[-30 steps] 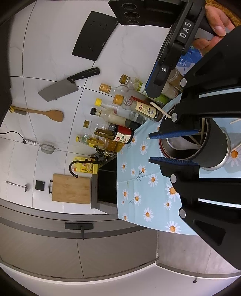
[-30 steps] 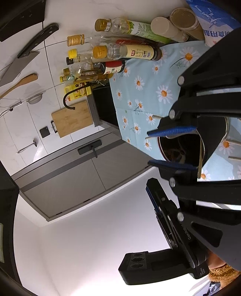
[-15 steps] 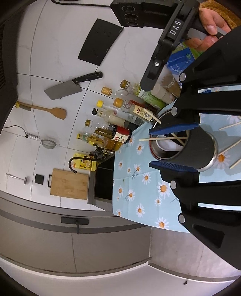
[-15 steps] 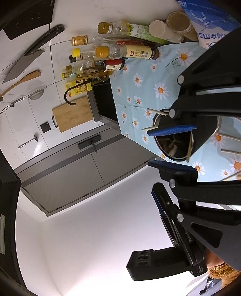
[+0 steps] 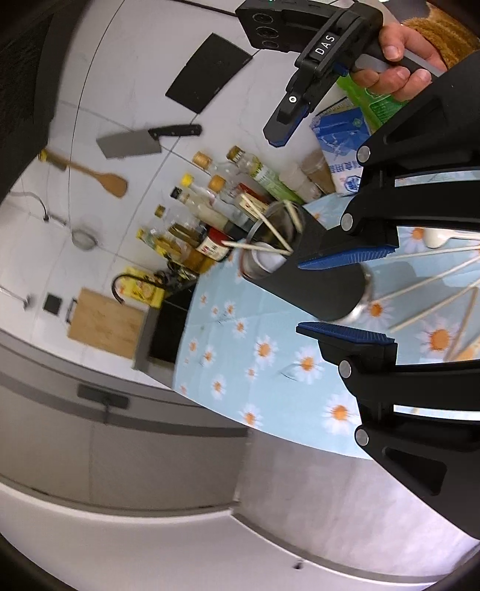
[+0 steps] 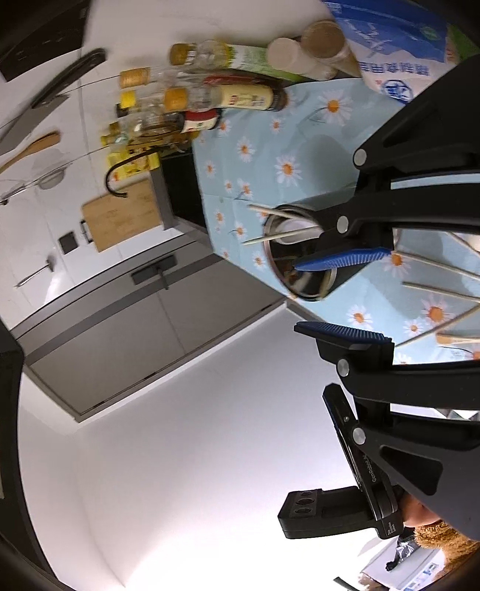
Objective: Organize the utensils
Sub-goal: 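Move both open tools down toward the utensils on the table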
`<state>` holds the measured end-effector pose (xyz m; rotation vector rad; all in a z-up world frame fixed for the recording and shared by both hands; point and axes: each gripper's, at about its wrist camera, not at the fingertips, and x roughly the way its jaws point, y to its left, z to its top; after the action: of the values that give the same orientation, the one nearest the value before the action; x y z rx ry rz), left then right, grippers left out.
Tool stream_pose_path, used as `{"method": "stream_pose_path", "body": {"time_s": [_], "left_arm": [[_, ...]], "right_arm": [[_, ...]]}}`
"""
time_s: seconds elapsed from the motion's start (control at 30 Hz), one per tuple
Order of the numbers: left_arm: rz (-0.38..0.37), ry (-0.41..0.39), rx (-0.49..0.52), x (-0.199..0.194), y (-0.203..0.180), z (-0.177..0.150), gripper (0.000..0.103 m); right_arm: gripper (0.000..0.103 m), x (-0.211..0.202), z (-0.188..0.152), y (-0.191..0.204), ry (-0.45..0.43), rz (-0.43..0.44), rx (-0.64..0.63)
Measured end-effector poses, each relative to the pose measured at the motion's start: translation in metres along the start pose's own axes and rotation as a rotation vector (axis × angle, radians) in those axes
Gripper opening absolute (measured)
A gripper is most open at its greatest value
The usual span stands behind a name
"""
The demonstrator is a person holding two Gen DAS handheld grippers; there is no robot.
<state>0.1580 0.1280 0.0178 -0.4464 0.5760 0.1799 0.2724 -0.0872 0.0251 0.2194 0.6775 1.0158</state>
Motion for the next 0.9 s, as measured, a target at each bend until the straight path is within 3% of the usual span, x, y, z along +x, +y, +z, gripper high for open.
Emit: {"method": "stream_pose_path", "body": {"time_s": [0.43, 0.7, 0.9], "left_arm": [[0.057, 0.233, -0.182, 0.004, 0.027, -0.073, 0.028], [0.032, 0.402, -0.281, 0.017, 0.038, -0.115, 0.028], [0.017, 0.481, -0.343, 0.023, 0.041, -0.136, 0.028]], "right_arm": [[0.036, 0.008, -0.059, -0.022, 0.268, -0.019, 0.104], [0.036, 0.015, -0.094, -0.041, 0.397, 0.007, 0.189], [0.036, 0.016, -0.114, -0.052, 0.462, 0.01, 0.238]]}}
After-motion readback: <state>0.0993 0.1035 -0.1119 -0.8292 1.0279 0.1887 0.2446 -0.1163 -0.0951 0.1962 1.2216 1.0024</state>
